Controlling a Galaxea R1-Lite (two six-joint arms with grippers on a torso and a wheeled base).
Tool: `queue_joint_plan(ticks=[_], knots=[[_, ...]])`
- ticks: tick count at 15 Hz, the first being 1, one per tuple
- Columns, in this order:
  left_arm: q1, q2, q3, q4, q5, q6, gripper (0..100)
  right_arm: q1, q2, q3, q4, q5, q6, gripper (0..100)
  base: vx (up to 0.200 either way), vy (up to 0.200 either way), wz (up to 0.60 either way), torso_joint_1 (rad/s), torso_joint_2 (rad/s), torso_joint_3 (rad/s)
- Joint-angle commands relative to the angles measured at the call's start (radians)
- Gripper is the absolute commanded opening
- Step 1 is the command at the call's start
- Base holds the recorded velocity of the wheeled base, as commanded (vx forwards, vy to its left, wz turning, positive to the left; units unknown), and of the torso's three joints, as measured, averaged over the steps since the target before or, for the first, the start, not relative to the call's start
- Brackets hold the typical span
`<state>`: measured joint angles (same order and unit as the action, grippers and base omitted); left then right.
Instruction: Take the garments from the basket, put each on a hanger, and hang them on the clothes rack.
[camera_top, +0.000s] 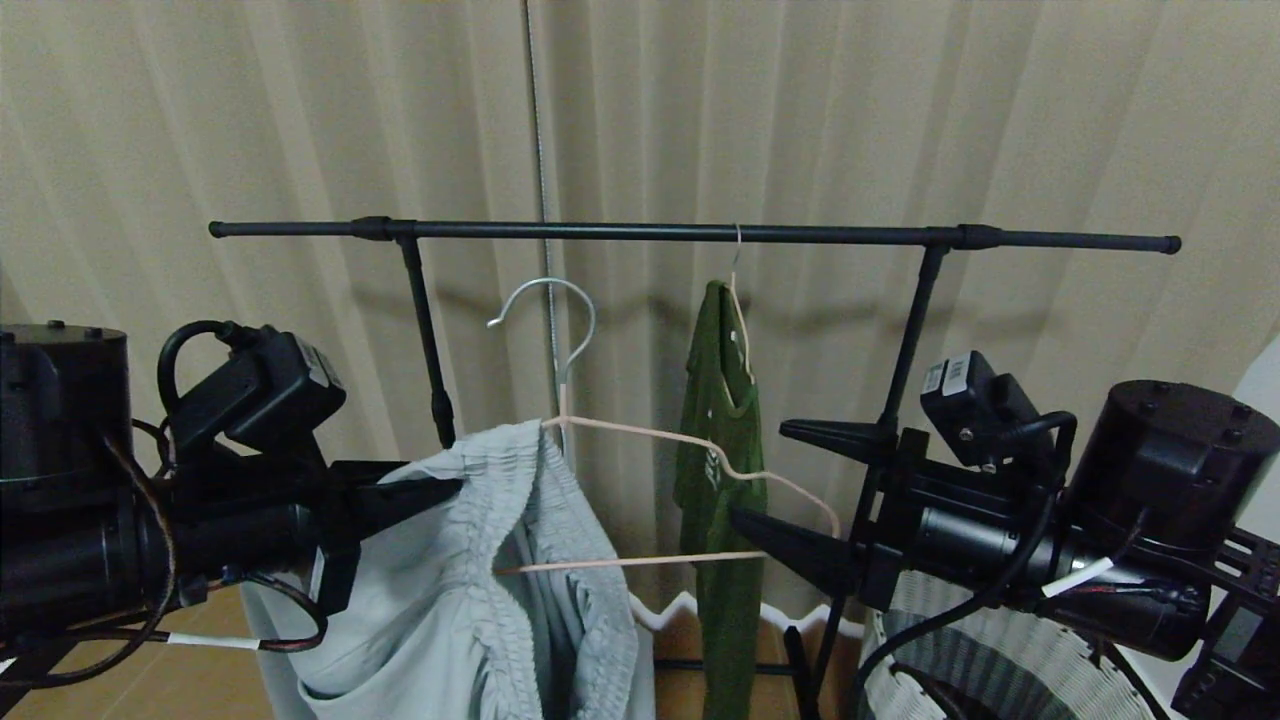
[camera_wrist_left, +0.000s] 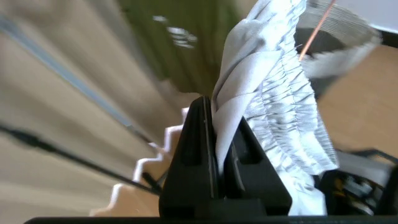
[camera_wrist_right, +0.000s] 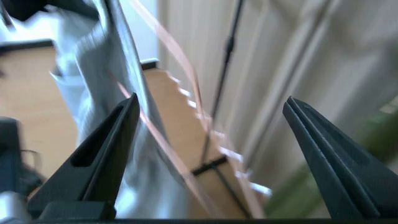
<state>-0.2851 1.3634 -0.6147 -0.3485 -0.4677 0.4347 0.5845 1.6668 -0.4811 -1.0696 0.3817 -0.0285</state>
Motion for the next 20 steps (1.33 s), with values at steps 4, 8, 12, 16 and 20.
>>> queue_joint_plan(ticks=[4,8,12,16,20], knots=[[0.057,-0.038,0.003,-0.007,0.006,-0.031,0,-0.02,0.008,0.019,0.008,-0.055,-0.034,100,0.0,0.0,0.0,0.0,0.0,0.0],[0.141,-0.072,-0.023,-0.006,0.058,-0.091,0,-0.014,0.033,0.019,0.045,-0.132,-0.065,100,0.0,0.0,0.0,0.0,0.0,0.0],[0.127,-0.075,-0.031,-0.007,0.113,-0.122,0,0.101,0.154,-0.024,0.036,-0.234,-0.056,100,0.0,0.0,0.0,0.0,0.0,0.0],[0.044,-0.089,-0.076,-0.007,0.115,-0.215,0,0.187,0.237,-0.116,0.033,-0.276,-0.011,100,0.0,0.0,0.0,0.0,0.0,0.0],[0.003,-0.099,-0.073,-0.007,0.115,-0.215,0,0.218,0.292,-0.179,0.03,-0.311,0.013,100,0.0,0.0,0.0,0.0,0.0,0.0]])
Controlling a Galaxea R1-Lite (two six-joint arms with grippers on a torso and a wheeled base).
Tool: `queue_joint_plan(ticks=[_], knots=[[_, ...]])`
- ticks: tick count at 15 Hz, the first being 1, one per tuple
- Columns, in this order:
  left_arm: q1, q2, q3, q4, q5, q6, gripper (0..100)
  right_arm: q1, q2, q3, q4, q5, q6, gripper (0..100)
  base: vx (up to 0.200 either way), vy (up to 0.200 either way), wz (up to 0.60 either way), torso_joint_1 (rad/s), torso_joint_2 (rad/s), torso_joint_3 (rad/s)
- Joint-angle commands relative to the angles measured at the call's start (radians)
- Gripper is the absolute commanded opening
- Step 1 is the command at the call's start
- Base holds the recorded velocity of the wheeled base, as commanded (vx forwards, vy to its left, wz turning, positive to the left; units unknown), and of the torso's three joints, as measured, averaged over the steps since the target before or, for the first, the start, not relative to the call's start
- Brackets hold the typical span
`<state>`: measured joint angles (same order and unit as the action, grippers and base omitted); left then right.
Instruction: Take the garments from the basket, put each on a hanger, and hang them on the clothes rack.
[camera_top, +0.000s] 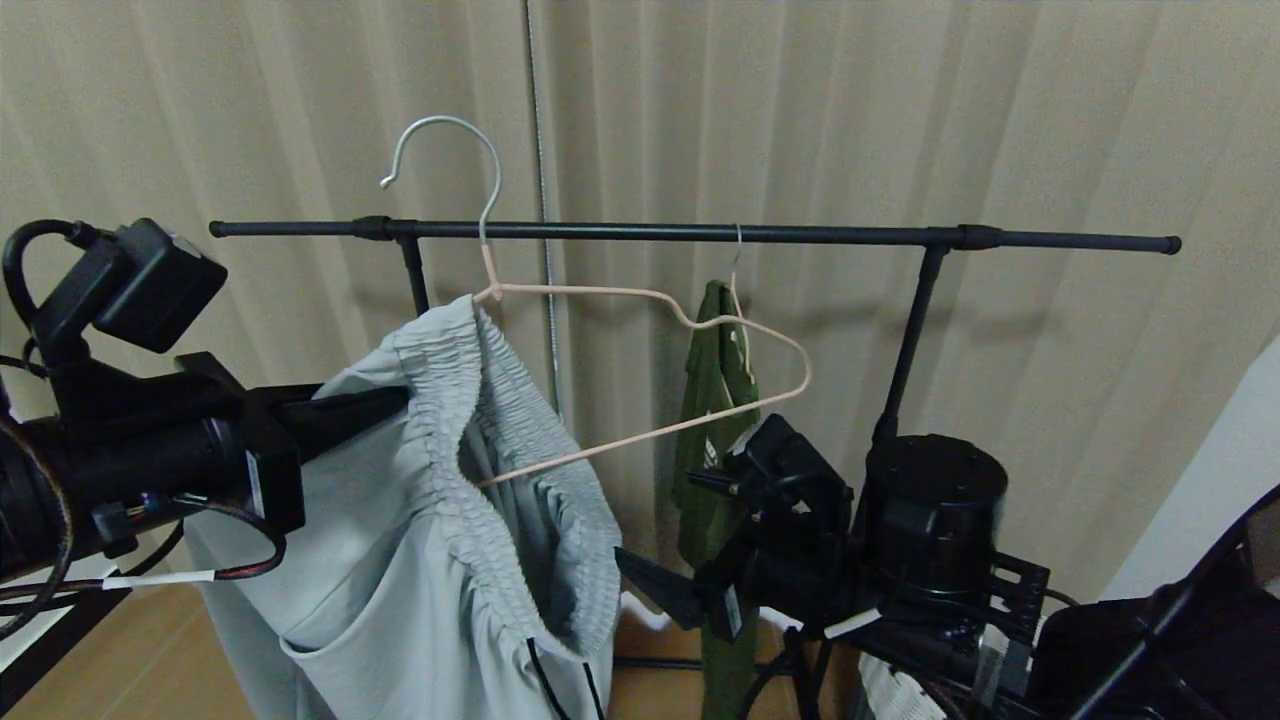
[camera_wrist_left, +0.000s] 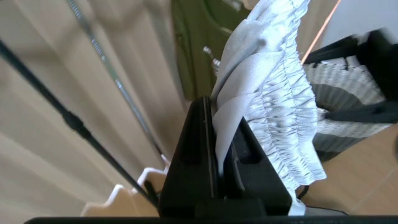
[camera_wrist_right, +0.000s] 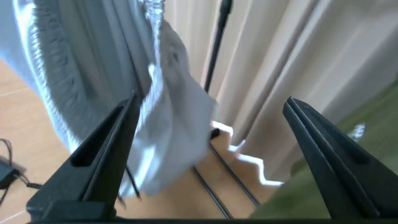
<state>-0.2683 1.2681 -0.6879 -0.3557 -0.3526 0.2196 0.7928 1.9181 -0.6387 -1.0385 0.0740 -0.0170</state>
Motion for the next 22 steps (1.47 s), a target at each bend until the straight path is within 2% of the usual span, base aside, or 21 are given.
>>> queue_joint_plan(ticks=[1,9,10,17,22], knots=[[-0.022,-0.004,-0.001,0.0,0.0,0.0,0,0.01,0.055,-0.033,-0.002,-0.011,0.002,100,0.0,0.0,0.0,0.0,0.0,0.0],[-0.042,-0.006,-0.001,0.0,0.0,-0.002,0,0.011,0.105,-0.035,-0.08,-0.039,0.002,100,0.0,0.0,0.0,0.0,0.0,0.0],[-0.042,-0.004,-0.002,0.0,0.0,-0.002,0,0.013,0.104,-0.035,-0.08,-0.039,0.0,0,0.0,0.0,0.0,0.0,0.0,0.0],[-0.037,-0.004,-0.002,-0.002,0.001,-0.02,0,0.019,0.087,-0.025,-0.083,-0.042,0.002,0,0.0,0.0,0.0,0.0,0.0,0.0],[0.001,-0.007,0.004,-0.003,0.037,-0.006,0,-0.156,0.022,-0.018,-0.087,-0.043,0.0,0,0.0,0.0,0.0,0.0,0.0,0.0]])
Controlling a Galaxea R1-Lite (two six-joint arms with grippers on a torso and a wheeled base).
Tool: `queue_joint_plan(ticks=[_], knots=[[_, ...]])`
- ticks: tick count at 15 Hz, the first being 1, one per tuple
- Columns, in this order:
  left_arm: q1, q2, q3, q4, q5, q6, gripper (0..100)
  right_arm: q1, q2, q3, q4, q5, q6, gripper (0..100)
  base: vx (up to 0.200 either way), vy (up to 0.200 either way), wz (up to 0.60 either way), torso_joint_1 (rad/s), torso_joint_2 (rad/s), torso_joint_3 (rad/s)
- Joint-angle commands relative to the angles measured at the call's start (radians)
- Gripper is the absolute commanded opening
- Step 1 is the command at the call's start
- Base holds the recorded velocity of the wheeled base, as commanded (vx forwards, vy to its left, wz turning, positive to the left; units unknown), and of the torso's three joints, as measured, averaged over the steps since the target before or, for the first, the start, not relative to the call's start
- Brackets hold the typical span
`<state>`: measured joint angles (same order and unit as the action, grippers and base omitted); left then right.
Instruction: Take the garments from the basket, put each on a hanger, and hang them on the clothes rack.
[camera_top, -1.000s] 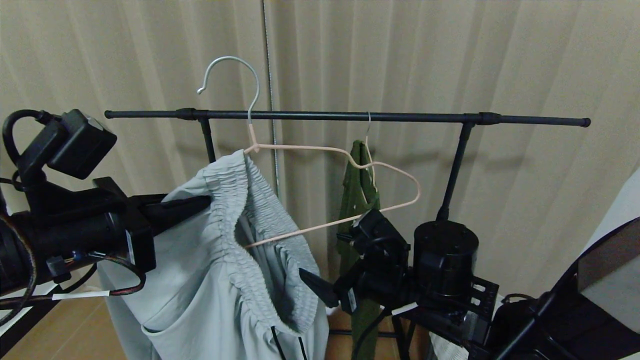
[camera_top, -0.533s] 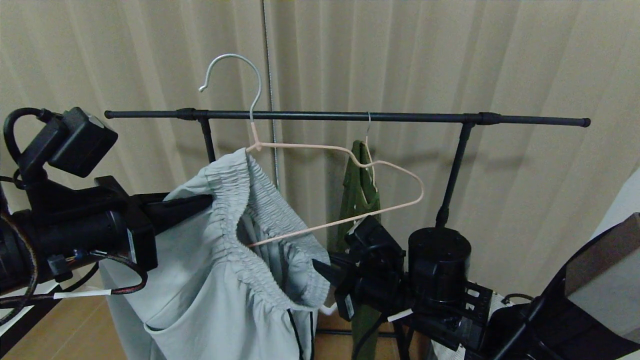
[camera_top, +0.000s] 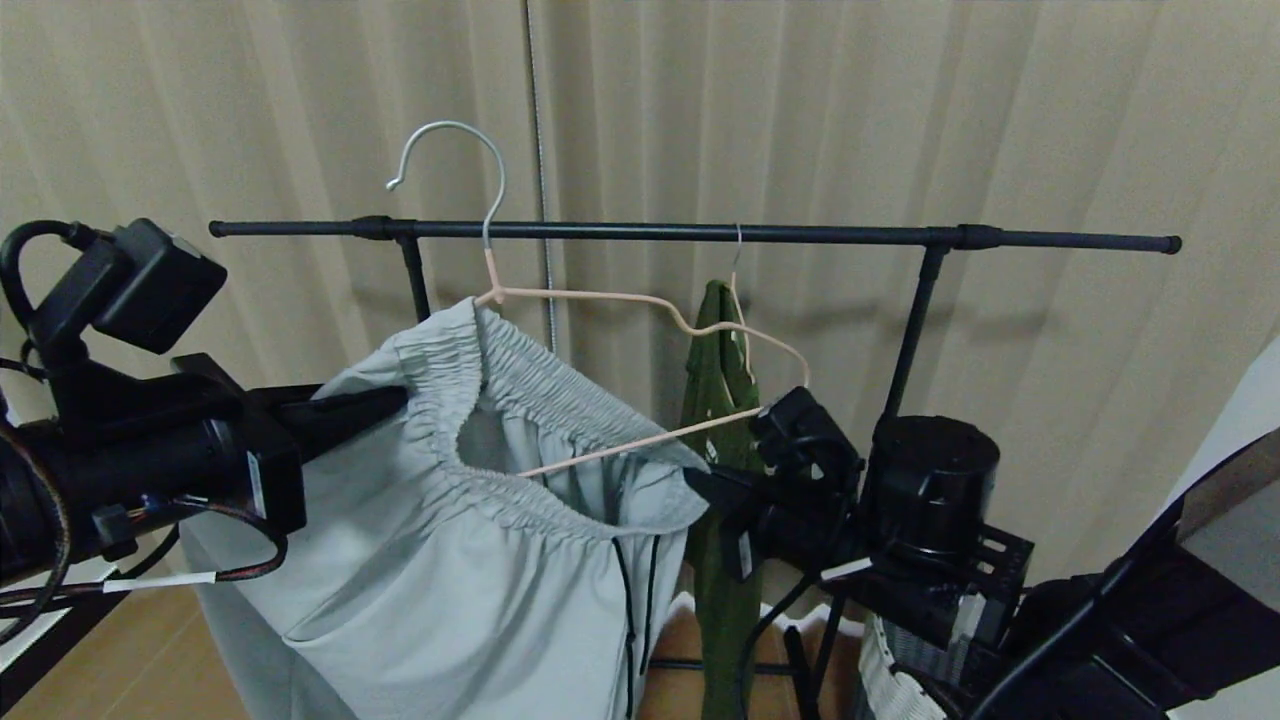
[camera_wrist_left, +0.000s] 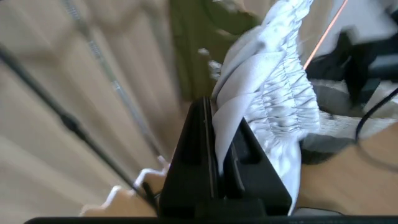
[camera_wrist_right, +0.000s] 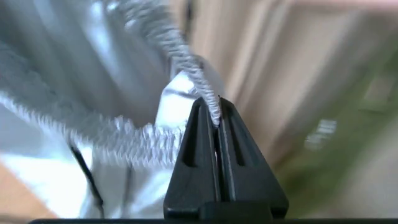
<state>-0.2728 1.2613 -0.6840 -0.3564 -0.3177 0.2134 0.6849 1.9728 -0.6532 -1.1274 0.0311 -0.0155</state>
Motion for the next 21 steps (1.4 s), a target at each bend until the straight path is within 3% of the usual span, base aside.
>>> queue_joint_plan(ticks=[1,5,7,11,15,17,21], knots=[[0.007,-0.002,0.0,-0.001,0.002,0.007,0,-0.074,-0.035,-0.006,0.002,0.0,-0.001,0,0.0,0.0,0.0,0.0,0.0,0.0],[0.007,-0.003,0.031,-0.001,0.012,0.046,0,-0.165,-0.034,-0.029,0.002,0.0,-0.001,0,0.0,0.0,0.0,0.0,0.0,0.0],[0.021,-0.002,0.061,-0.001,0.055,0.112,0,-0.2,-0.034,-0.045,0.002,0.0,-0.001,0,0.0,0.0,0.0,0.0,0.0,0.0],[0.07,-0.011,0.11,-0.001,0.086,0.254,0,-0.209,-0.037,-0.062,0.011,0.0,-0.003,0,0.0,0.0,0.0,0.0,0.0,0.0],[0.078,-0.023,0.166,0.004,0.12,0.327,0,-0.209,-0.048,-0.091,0.049,-0.002,-0.009,0,0.0,0.0,0.0,0.0,0.0,0.0],[0.075,-0.017,0.192,0.004,0.147,0.385,0,-0.188,-0.071,-0.118,0.109,0.0,-0.034,0,0.0,0.0,0.0,0.0,0.0,0.0],[0.014,0.017,0.205,0.0,0.255,0.386,0,-0.045,-0.097,-0.121,0.187,-0.003,-0.067,0,0.0,0.0,0.0,0.0,0.0,0.0]])
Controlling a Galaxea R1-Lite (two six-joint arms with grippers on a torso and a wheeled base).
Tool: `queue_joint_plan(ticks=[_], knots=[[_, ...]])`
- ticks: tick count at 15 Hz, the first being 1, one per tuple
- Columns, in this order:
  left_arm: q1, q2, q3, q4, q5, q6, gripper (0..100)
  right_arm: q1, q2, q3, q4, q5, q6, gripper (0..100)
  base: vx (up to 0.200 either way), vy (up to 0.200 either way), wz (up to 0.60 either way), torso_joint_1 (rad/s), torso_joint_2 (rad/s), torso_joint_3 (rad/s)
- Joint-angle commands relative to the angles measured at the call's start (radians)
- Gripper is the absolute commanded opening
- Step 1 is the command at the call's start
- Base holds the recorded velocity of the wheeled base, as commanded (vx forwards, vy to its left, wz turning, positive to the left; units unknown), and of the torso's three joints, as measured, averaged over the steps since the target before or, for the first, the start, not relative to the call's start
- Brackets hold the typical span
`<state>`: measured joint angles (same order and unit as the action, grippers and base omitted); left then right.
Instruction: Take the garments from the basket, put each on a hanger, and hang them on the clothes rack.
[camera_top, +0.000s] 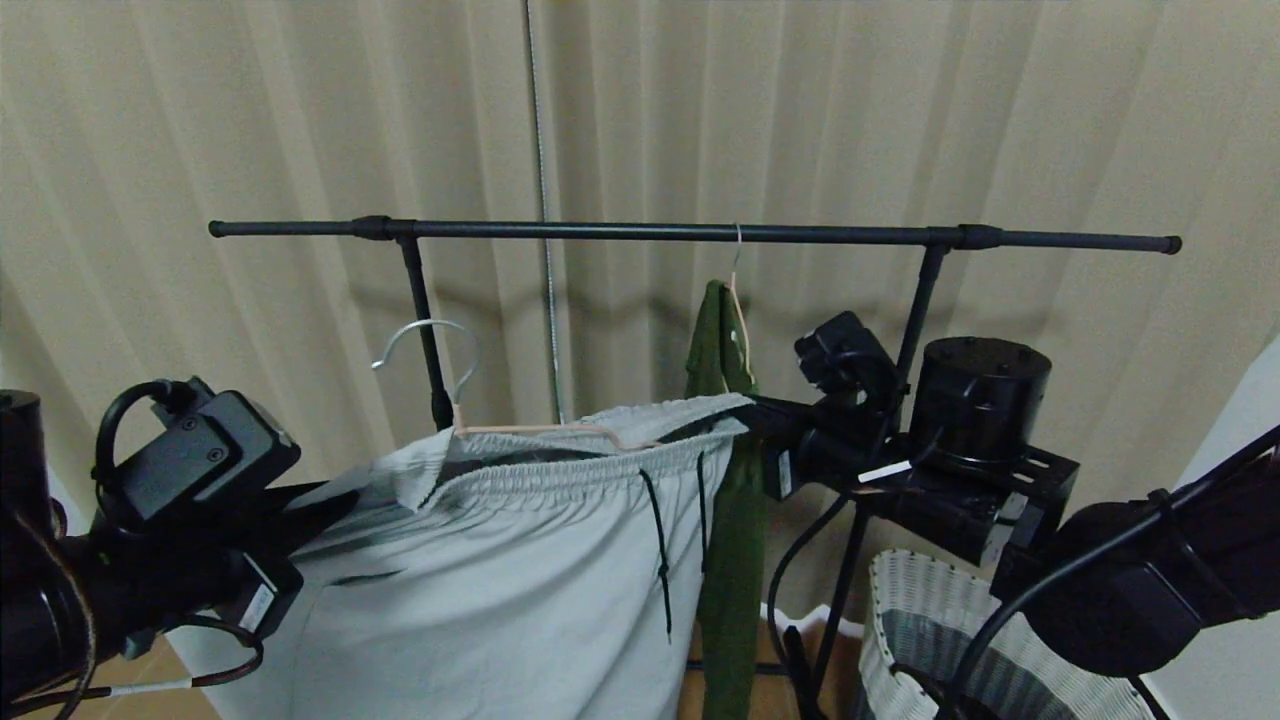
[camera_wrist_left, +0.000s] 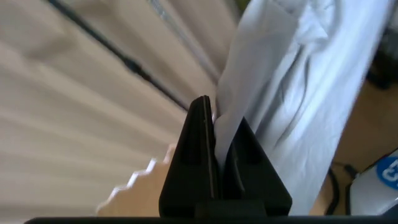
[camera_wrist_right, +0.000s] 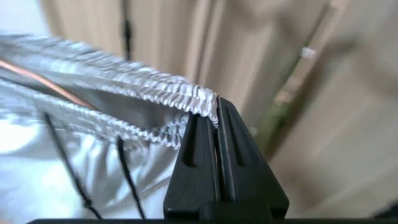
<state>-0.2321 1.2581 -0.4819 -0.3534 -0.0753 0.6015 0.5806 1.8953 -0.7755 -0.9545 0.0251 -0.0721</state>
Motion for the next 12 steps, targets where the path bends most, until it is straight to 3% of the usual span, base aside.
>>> queue_joint_plan(ticks=[1,7,8,12], knots=[[-0.041,0.021,0.002,-0.002,0.023,-0.006,0,0.087,-0.018,0.004,0.022,0.003,-0.014,0,0.0,0.0,0.0,0.0,0.0,0.0],[-0.059,0.02,-0.038,-0.004,0.074,-0.147,0,0.12,-0.016,0.064,0.046,-0.021,-0.028,0,0.0,0.0,0.0,0.0,0.0,0.0],[-0.059,0.02,-0.04,-0.004,0.075,-0.154,0,0.122,-0.021,0.084,0.045,-0.022,-0.029,100,0.0,0.0,0.0,0.0,0.0,0.0],[-0.059,0.017,-0.05,-0.006,0.075,-0.203,0,0.12,-0.058,0.127,0.034,-0.022,-0.067,100,0.0,0.0,0.0,0.0,0.0,0.0]])
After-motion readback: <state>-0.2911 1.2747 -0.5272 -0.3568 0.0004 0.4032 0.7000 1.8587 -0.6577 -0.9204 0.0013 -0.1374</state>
